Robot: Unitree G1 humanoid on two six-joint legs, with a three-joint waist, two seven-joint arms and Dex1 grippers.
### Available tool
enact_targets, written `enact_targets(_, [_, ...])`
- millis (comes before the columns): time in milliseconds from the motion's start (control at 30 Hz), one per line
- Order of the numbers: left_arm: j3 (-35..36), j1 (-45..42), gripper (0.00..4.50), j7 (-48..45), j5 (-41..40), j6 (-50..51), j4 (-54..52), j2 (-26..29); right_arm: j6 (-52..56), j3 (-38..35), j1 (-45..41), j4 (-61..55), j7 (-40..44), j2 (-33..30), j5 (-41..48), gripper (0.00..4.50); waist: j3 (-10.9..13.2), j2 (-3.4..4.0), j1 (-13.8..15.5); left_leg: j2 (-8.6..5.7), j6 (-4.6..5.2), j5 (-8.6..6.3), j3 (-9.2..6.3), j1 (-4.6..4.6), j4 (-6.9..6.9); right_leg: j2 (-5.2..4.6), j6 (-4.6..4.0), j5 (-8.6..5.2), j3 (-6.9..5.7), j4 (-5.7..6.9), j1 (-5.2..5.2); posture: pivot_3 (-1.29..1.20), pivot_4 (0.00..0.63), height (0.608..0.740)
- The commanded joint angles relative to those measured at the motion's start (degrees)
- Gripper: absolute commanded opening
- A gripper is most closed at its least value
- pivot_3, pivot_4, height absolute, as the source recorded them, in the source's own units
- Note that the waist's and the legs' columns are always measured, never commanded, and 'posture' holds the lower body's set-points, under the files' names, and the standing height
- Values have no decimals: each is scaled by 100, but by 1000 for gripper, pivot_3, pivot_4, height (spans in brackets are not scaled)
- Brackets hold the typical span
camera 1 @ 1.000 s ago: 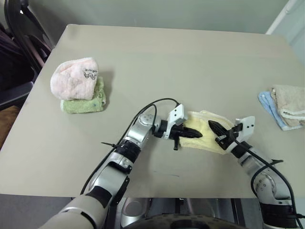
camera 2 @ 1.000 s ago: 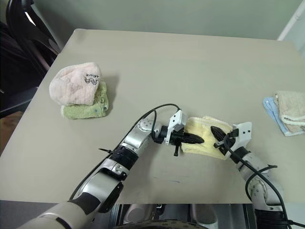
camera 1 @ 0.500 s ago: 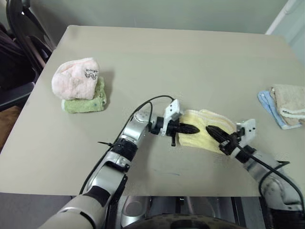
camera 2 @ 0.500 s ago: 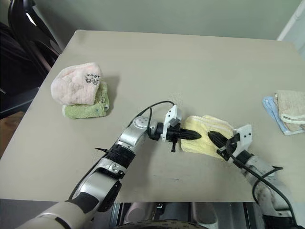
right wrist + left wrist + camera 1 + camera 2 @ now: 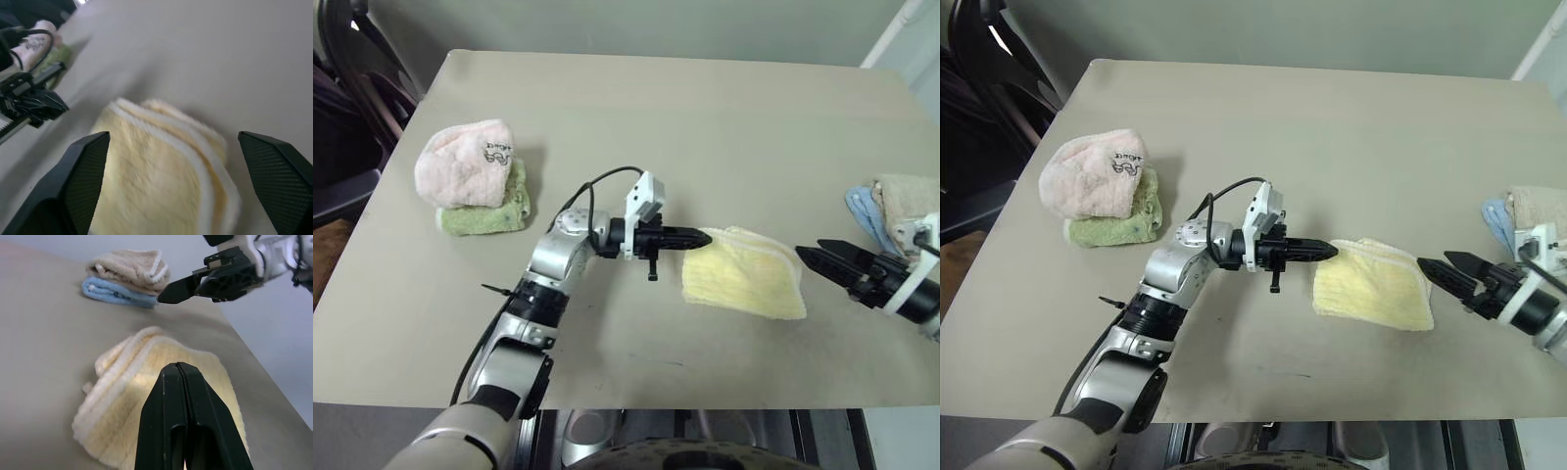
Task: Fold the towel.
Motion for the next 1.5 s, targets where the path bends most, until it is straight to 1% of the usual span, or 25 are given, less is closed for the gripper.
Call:
enact_targets(33, [83, 107, 0, -22, -251, 211, -570, 147, 531, -176, -14, 409, 461, -342, 288, 4447, 0, 1, 0, 0, 0, 0, 0, 0, 0, 0, -2, -6, 0, 1, -1, 0, 150, 733])
enact_targets(167, [-26, 332, 0, -124, -145, 54, -836, 516, 1249, 216, -155, 996, 728, -638, 255, 4447, -2, 2, 2, 2, 3, -7, 1, -2, -3, 1, -5, -26, -2, 2, -4, 0, 150, 733])
enact_targets(267, [18, 496, 0, 17, -232, 162, -1079, 590, 1624, 659, -390, 1267, 867, -721, 112, 4447, -2, 3, -3, 3, 6, -16, 2, -1, -3, 1, -6, -28, -2, 1, -5, 0, 150, 733])
enact_targets(400, [3, 695, 0, 119, -304, 249, -1427, 655, 1660, 1165, -549, 1306, 928, -572, -209, 4447, -1, 4, 11, 3, 8, -17, 2, -1, -2, 0, -7, -27, -3, 6, -7, 0, 150, 733])
enact_targets(533, [164, 849, 0, 130, -483, -46, -1533, 555, 1768, 1434, -880, 1473, 959, -248, -296, 4447, -5, 0, -46, 5, 11, -19, 1, 8, 1, 1, -16, -21, -4, 5, 1, 0, 150, 733])
enact_targets(667, [109, 847, 0, 34, -573, 50, -1555, 663, 1973, 1448, -1271, 1530, 904, 123, -182, 4447, -5, 0, -159, 9, 13, -25, -4, 17, 1, 12, -35, 2, 1, 8, 2, 0, 150, 733])
enact_targets(800, [-3, 788, 0, -134, -466, -193, -1461, 770, 2278, 1391, -1571, 1481, 722, 552, -41, 4447, -4, 4, -175, 17, 47, -26, -19, 19, -2, 31, -84, 14, 1, 13, -2, 0, 150, 733])
enact_targets(900, [-55, 702, 0, -220, -385, -351, -1348, 826, 2455, 1334, -1640, 1398, 683, 768, 71, 4447, -2, 8, -169, 17, 54, -13, -24, 17, -2, 33, -99, 25, -1, 15, -3, 0, 150, 733])
enact_targets(1133, [-109, 666, 0, -277, -297, -496, -1260, 859, 2737, 1281, -1831, 1417, 431, 1119, 193, 4447, -3, 9, -157, 13, 57, -1, -24, 11, 0, 29, -103, 36, -1, 13, -5, 0, 150, 733])
enact_targets(1267, [-120, 679, 0, -245, -296, -499, -1266, 863, 2651, 1046, -1938, 1937, 114, 1529, 141, 4447, -4, 9, -156, 14, 51, -3, -27, 8, -2, 30, -106, 34, -2, 13, -12, 0, 150, 733])
enact_targets(1367, [-104, 679, 0, -247, -283, -506, -1247, 884, 2680, 870, -2004, 2040, -97, 1812, 221, 4447, -4, 9, -168, 15, 51, -4, -27, 8, -2, 31, -106, 34, -2, 12, -11, 0, 150, 733])
enact_targets(1467, [-94, 676, 0, -232, -250, -534, -1230, 897, 2764, 726, -2025, 2025, -229, 1914, 311, 4447, -4, 9, -186, 15, 52, -2, -27, 9, -2, 34, -111, 40, -1, 13, -12, 0, 150, 733])
enact_targets(1500, [-93, 671, 0, -231, -235, -553, -1215, 900, 2785, 699, -2017, 2020, -252, 1921, 327, 4289, -4, 10, -185, 15, 53, -1, -27, 10, -2, 33, -112, 42, -1, 15, -12, 0, 150, 733])
